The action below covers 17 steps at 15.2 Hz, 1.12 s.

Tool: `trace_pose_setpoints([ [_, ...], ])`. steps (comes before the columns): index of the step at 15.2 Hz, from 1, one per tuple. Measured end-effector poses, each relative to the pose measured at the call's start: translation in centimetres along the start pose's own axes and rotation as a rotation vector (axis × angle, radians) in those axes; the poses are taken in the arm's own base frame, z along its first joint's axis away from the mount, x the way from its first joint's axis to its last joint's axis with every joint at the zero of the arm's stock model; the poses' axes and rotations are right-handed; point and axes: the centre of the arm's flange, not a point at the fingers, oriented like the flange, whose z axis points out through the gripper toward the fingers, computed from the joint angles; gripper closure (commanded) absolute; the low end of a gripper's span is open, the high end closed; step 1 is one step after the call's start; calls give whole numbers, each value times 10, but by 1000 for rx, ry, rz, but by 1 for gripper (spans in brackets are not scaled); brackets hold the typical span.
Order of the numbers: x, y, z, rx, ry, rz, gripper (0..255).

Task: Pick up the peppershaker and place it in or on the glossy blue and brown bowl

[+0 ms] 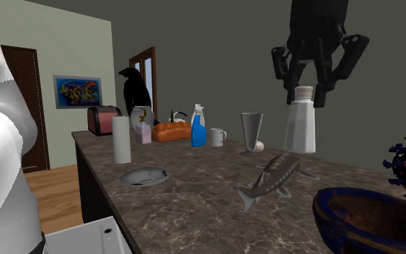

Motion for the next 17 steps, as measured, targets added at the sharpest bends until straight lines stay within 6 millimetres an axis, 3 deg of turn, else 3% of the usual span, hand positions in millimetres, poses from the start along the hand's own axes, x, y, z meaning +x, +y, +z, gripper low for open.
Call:
trace_pose_setpoints([
  [6,55,56,-18,-2,1,2,255],
  [9,80,82,-16,-2,0,1,255],
  [17,83,93,22,-1,0,-1,255],
])
